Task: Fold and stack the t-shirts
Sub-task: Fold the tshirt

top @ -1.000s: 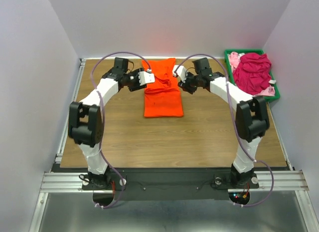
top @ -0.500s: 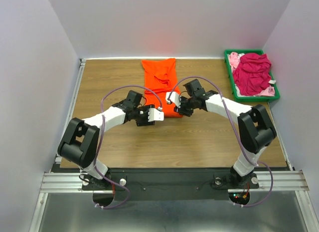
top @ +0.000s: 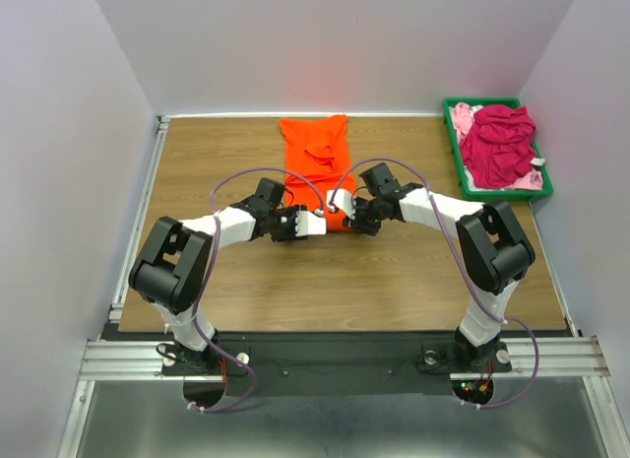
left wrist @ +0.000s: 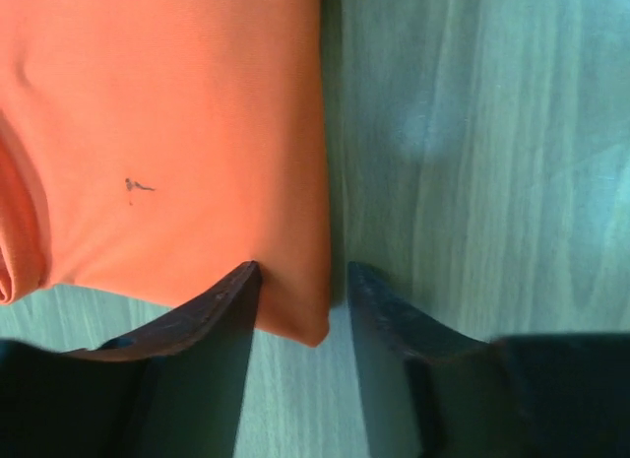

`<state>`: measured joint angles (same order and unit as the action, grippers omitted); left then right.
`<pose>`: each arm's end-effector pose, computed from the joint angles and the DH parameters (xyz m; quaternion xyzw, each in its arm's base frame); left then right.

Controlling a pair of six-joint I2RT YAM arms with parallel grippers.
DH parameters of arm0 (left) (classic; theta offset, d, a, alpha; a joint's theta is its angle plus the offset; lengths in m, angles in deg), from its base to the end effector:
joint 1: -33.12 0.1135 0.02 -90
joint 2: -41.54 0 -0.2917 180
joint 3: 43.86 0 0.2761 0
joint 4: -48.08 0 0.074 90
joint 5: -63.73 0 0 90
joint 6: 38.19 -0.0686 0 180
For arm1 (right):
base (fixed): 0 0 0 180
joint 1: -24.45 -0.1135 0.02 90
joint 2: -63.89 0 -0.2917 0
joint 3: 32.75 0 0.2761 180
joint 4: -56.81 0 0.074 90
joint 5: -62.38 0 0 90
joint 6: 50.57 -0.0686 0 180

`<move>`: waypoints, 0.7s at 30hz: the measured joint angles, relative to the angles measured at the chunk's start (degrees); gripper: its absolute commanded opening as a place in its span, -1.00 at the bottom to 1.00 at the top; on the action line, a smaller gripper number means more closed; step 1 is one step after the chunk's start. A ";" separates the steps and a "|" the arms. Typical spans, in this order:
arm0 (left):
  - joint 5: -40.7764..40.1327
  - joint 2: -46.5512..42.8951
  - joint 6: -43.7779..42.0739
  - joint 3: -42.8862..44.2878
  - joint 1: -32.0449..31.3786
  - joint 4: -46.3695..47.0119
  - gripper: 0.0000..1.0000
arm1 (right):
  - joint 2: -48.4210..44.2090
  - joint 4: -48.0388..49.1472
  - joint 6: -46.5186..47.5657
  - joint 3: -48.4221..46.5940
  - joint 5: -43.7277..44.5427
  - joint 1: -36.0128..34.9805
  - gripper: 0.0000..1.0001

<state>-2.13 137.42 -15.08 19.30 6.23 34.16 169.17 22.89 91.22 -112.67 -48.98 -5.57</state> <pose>0.3226 -0.1951 0.1551 0.7162 0.5646 -0.0590 0.4059 0.3484 0.2302 0.1581 -0.6576 0.6840 0.1263 0.2894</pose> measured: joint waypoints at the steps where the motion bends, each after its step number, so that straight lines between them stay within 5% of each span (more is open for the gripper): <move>1: -0.24 0.17 -0.02 0.17 0.00 0.13 -0.21 | 0.00 0.22 0.13 0.20 0.02 0.00 -0.22; 6: -0.68 1.55 -0.15 1.05 0.00 0.24 -0.70 | 0.15 2.51 2.01 2.01 0.37 -0.09 -0.52; 9: -0.50 1.79 -0.04 1.53 0.02 -0.28 -0.96 | 0.50 3.52 2.43 2.01 1.16 -0.09 -0.90; 21: 3.23 -1.05 0.55 11.08 1.97 -11.89 -1.00 | -3.82 1.36 -1.62 0.52 4.22 -0.09 -0.99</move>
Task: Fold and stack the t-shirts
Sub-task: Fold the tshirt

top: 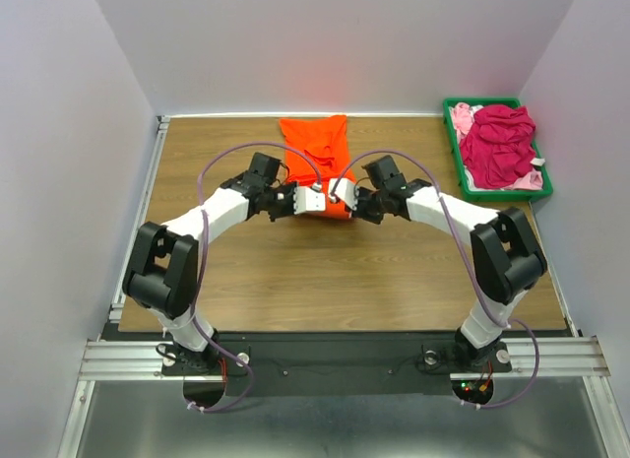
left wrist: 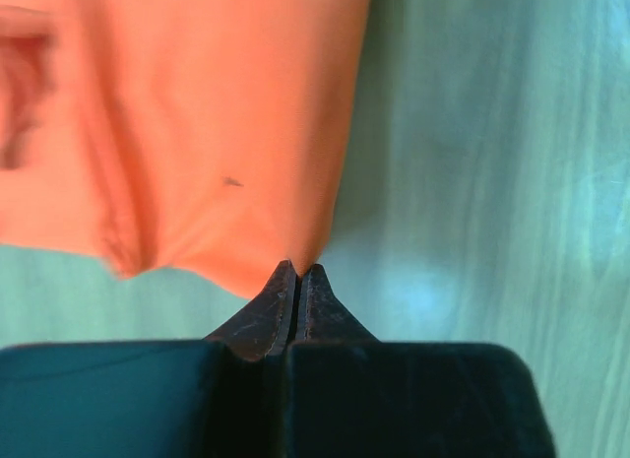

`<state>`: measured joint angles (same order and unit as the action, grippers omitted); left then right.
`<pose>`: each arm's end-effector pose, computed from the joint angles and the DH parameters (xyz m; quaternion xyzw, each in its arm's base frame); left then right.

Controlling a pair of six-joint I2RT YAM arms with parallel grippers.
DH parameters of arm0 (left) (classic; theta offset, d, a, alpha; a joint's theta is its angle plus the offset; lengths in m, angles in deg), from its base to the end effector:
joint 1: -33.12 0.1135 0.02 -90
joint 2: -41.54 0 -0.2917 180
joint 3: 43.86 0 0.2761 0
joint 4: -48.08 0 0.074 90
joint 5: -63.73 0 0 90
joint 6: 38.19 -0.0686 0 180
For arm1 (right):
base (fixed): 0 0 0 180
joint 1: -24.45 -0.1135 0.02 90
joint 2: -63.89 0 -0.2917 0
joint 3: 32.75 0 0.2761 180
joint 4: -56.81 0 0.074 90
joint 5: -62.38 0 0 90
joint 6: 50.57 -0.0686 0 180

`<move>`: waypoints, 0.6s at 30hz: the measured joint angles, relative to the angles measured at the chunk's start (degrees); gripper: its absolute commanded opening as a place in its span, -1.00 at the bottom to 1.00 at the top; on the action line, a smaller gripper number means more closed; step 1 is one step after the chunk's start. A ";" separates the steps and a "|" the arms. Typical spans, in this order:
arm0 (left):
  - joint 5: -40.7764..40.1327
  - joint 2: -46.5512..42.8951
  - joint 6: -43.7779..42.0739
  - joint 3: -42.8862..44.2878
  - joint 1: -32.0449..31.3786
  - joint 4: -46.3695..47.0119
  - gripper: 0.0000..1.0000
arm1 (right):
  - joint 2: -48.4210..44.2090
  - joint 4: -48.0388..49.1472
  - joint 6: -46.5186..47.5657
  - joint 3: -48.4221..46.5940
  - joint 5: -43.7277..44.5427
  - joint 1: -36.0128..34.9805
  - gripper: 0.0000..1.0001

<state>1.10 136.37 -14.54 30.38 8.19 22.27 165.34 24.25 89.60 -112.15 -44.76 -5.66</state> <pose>0.3459 -0.1955 0.2094 0.7064 0.5679 -0.0779 0.4152 0.3485 0.2255 0.1820 -0.6419 0.6910 0.0875 0.3207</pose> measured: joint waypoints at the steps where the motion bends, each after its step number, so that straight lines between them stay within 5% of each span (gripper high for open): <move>1: 0.24 -0.81 0.02 1.20 0.35 -1.09 -1.00 | -0.72 -0.57 -0.33 -0.57 0.13 0.00 -0.99; 9: 1.09 -9.86 -1.03 1.49 -0.20 -6.99 -1.00 | -9.99 -7.48 -2.16 -4.72 -1.18 -0.04 -0.99; 18: 3.72 -24.65 -0.35 -10.71 -10.47 -17.29 -1.00 | -21.07 -21.20 -6.88 1.51 -5.60 -6.25 -0.99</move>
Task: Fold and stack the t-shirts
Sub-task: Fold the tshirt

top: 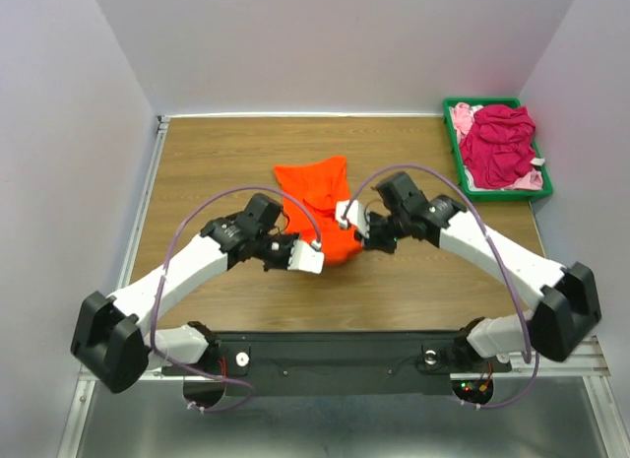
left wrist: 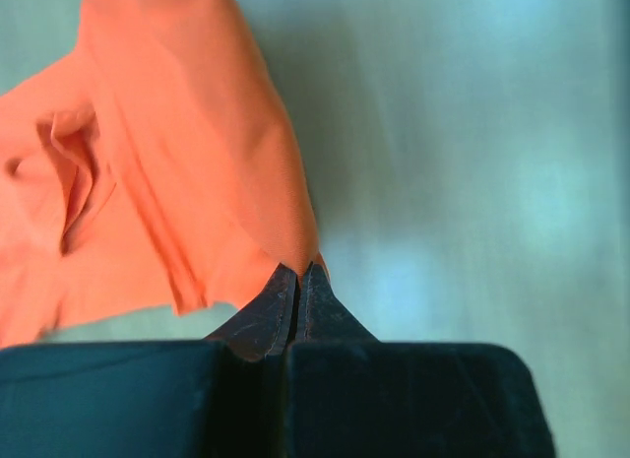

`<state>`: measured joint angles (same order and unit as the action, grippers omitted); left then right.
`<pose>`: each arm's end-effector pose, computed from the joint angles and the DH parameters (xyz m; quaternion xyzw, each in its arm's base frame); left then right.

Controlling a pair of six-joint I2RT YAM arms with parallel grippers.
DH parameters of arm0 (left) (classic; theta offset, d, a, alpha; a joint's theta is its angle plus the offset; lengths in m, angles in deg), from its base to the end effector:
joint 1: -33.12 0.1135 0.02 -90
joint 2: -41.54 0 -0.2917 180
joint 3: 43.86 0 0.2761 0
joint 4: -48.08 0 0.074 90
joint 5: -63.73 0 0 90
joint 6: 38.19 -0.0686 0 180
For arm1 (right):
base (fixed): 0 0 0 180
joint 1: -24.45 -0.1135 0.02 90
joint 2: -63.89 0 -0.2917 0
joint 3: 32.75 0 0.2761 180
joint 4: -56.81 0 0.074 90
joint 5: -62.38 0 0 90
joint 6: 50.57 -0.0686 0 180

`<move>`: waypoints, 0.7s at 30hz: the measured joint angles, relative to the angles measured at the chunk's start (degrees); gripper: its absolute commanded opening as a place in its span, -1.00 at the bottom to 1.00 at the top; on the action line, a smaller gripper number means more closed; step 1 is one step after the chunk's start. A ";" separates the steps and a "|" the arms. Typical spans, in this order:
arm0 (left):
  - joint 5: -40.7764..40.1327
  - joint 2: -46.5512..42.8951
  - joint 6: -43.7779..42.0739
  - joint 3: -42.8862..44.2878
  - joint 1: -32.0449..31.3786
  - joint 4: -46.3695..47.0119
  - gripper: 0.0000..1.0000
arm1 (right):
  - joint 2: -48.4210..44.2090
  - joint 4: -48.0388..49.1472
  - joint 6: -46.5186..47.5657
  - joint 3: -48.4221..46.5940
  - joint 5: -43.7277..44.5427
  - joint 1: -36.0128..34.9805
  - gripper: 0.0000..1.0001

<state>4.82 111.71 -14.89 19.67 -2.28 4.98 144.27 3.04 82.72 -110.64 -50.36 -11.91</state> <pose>0.2086 -0.1917 0.2547 0.7615 0.4969 -0.1529 0.3871 0.2447 0.2130 0.2750 -0.6448 0.6839 0.1711 0.2954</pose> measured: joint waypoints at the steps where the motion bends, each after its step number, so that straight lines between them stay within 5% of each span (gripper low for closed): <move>1: 0.61 -1.22 0.48 -0.68 -0.83 -0.90 -1.00 | -1.75 -0.59 -0.68 1.40 -0.61 -1.11 -0.99; 6: 5.22 -7.13 3.43 -1.79 -4.68 -6.73 -1.00 | -9.79 -6.82 -3.30 6.19 -3.80 -4.31 -0.99; 12: 6.40 -7.69 6.84 0.04 -4.81 -10.69 -1.00 | -7.30 -9.05 -3.82 1.36 -3.50 -4.07 -0.99; 21: 8.35 8.04 1.14 16.13 8.63 -13.35 -0.95 | 7.19 -9.11 2.29 -10.78 -3.74 2.12 -0.99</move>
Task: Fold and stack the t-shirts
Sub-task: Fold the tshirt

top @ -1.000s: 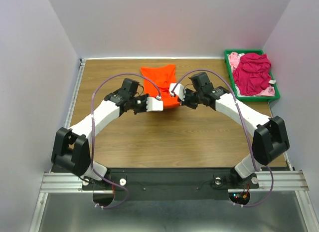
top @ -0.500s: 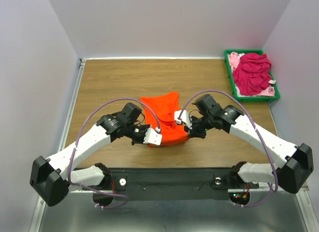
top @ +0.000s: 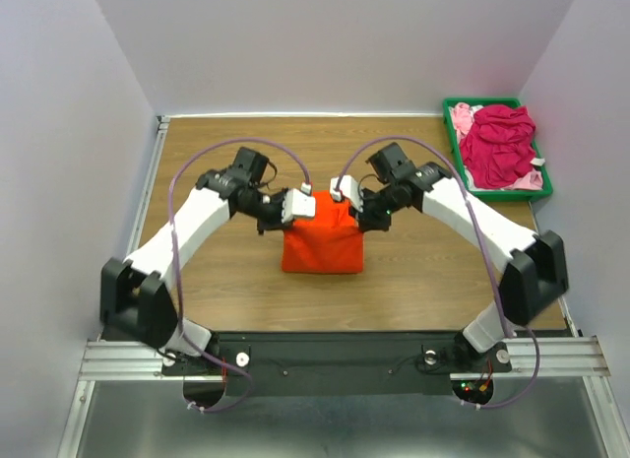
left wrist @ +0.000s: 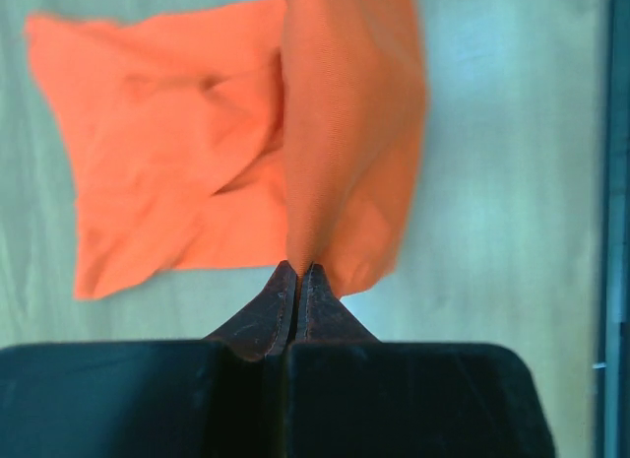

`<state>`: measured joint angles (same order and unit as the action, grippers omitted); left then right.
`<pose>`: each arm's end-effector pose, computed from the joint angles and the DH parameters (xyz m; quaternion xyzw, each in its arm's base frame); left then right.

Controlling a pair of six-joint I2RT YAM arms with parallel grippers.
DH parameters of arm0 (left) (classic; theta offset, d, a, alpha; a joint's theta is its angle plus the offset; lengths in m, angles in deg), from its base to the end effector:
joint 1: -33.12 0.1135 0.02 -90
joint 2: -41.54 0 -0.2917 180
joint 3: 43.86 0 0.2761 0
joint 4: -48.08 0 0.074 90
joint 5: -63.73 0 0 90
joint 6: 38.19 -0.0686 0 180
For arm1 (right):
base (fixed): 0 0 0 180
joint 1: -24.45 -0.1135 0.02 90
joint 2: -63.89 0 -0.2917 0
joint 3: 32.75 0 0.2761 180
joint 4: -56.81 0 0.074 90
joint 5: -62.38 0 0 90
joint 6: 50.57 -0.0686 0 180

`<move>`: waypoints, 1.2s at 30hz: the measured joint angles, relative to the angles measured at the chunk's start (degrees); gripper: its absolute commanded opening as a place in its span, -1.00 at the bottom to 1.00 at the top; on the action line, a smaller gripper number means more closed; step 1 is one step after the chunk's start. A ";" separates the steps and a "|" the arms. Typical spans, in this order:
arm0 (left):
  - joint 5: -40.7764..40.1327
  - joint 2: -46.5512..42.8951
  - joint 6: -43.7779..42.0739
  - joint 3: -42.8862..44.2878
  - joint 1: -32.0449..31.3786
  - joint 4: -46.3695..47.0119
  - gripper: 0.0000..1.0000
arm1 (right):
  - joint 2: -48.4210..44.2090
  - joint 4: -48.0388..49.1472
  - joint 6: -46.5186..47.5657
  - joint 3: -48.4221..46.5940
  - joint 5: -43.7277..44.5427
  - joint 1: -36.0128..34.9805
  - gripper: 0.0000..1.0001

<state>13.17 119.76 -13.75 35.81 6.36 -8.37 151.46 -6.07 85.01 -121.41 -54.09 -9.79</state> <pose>0.2565 -0.1782 0.3020 0.7178 0.5487 -0.2095 0.3739 0.2702 0.2209 0.2909 -0.6485 0.6884 0.1975 0.2580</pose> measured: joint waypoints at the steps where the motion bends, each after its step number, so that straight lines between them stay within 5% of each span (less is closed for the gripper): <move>1: 0.26 3.13 -0.83 2.34 1.75 -0.13 -0.92 | 2.78 -0.09 1.18 -2.14 -0.55 1.29 -0.99; 12: 0.98 38.69 -2.73 25.29 10.36 0.96 -0.82 | 32.57 1.22 6.45 -22.93 -4.24 10.32 -0.99; 16: 0.98 44.39 -2.54 26.62 11.13 0.96 -0.82 | 39.76 1.86 5.07 -26.62 -5.88 10.93 -0.99; 25: 2.21 33.48 -1.11 9.27 8.76 6.10 -0.76 | 31.91 3.63 -0.09 -12.46 -10.56 9.64 -0.92; 30: 3.17 23.19 2.10 -3.02 5.44 6.43 -0.27 | 22.40 1.53 -4.72 -2.84 -12.37 7.21 -0.07; 32: 3.19 19.74 3.41 -4.76 5.40 6.38 -0.08 | 19.82 1.11 -6.91 -2.38 -12.63 7.13 0.10; 36: 3.26 13.60 5.25 -4.83 5.51 7.43 0.02 | 17.25 0.81 -11.37 -4.79 -13.64 8.04 0.00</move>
<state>16.42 133.35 -8.51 30.98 11.87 -0.94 168.71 -5.26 73.64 -126.20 -67.73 -1.75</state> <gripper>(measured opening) 0.504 0.544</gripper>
